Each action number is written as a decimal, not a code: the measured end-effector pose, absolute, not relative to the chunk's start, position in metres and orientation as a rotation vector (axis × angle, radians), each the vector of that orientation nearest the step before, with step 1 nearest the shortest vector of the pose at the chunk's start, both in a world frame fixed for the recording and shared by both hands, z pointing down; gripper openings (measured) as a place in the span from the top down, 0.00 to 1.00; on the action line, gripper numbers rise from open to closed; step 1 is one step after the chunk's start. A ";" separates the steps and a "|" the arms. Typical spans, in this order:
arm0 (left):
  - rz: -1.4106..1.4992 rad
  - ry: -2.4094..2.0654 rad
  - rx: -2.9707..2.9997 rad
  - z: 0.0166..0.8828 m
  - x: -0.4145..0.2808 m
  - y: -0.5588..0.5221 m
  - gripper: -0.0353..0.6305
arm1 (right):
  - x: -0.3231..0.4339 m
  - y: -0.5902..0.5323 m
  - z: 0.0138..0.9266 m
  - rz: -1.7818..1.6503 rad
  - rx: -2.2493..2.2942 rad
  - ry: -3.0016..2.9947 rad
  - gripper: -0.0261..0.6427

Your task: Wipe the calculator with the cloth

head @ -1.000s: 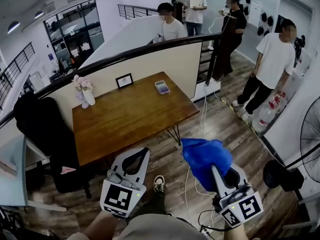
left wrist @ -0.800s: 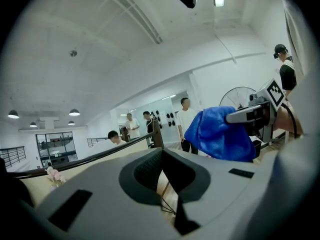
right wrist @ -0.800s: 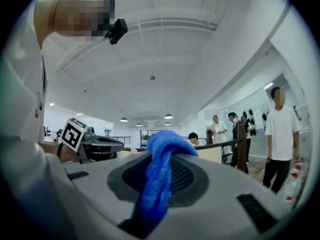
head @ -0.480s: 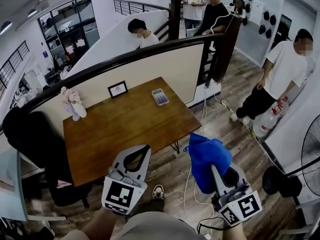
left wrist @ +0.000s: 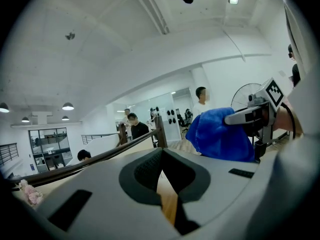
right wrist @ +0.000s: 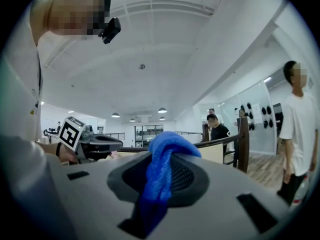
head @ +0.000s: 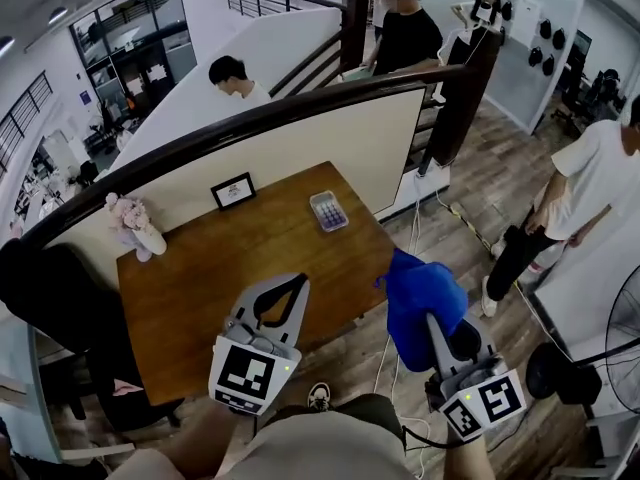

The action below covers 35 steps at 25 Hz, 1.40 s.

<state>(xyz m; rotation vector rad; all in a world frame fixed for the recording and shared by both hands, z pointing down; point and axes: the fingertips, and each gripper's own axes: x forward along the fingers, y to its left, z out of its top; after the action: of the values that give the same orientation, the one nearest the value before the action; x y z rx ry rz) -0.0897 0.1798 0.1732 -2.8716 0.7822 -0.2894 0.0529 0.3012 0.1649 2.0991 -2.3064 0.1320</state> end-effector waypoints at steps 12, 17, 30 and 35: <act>-0.353 0.889 -2.874 0.202 -0.044 0.079 0.94 | 0.110 0.178 0.192 0.172 2.003 -2.360 0.84; -0.391 0.990 -2.865 0.214 -0.011 0.034 0.94 | 0.150 0.119 0.205 0.212 1.905 -2.411 0.85; -0.503 1.375 -2.775 0.239 0.029 -0.057 0.94 | 0.214 -0.014 0.228 0.293 1.558 -2.575 0.84; -0.551 1.492 -2.738 0.252 0.034 -0.074 0.94 | 0.224 -0.051 0.244 0.320 1.452 -2.618 0.84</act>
<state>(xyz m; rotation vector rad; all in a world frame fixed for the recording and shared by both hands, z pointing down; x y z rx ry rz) 0.0336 -0.0741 0.2523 -2.7378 1.4918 -0.5507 0.2237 -0.0507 0.2440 1.4525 -2.6178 0.3197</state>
